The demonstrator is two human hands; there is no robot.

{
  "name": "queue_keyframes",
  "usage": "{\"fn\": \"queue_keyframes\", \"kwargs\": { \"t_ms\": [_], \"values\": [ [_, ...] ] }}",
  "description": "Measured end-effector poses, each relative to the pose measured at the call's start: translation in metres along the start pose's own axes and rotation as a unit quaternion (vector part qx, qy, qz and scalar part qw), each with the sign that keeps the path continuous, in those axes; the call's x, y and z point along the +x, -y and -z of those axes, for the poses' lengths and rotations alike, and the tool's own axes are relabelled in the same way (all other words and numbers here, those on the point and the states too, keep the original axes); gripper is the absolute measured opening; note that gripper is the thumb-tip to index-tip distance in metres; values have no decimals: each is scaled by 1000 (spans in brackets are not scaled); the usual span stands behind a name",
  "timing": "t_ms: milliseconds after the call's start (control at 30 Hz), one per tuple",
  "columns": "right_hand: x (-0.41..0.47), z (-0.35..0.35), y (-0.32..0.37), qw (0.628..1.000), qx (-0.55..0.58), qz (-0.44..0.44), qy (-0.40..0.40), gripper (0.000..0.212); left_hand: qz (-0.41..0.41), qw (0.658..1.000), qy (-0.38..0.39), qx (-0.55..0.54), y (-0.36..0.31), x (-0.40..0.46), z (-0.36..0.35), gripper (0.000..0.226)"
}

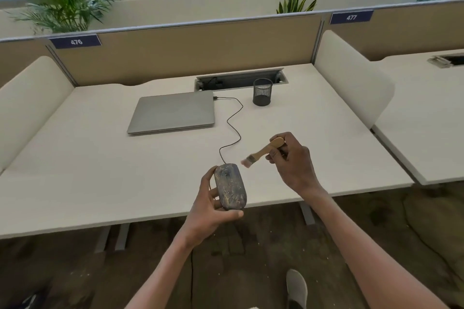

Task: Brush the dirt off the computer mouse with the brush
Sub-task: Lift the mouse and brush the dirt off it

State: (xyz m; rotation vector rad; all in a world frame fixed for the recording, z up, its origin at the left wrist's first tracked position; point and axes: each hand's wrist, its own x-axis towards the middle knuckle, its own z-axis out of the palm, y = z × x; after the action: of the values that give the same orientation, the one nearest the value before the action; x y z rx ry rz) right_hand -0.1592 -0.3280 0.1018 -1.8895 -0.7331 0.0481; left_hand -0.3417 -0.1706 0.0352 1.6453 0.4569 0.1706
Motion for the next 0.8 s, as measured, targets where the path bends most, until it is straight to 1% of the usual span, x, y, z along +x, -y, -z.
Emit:
{"fn": "queue_keyframes", "kwargs": {
  "t_ms": [100, 233, 400, 600, 800],
  "values": [
    [-22, -3, 15, 1000, 3, -4, -4, 16, -12, 1000, 2, 4, 3, -24, 10, 120],
    [-47, -7, 30, 1000, -7, 4, -8, 15, -10, 1000, 0, -7, 9, -55, 21, 124],
    [-66, -2, 40, 1000, -3, 21, -4, 15, -8, 1000, -22, -12, 12, -87, 25, 127],
    [-81, 20, 44, 999, 6, 48, 5, 21, -9, 998, -56, -36, 13, -119, 8, 128],
    [-104, 42, 37, 997, -1, 72, 26, 21, -6, 996, -82, -20, 10, -152, -26, 126]
  ]
}}
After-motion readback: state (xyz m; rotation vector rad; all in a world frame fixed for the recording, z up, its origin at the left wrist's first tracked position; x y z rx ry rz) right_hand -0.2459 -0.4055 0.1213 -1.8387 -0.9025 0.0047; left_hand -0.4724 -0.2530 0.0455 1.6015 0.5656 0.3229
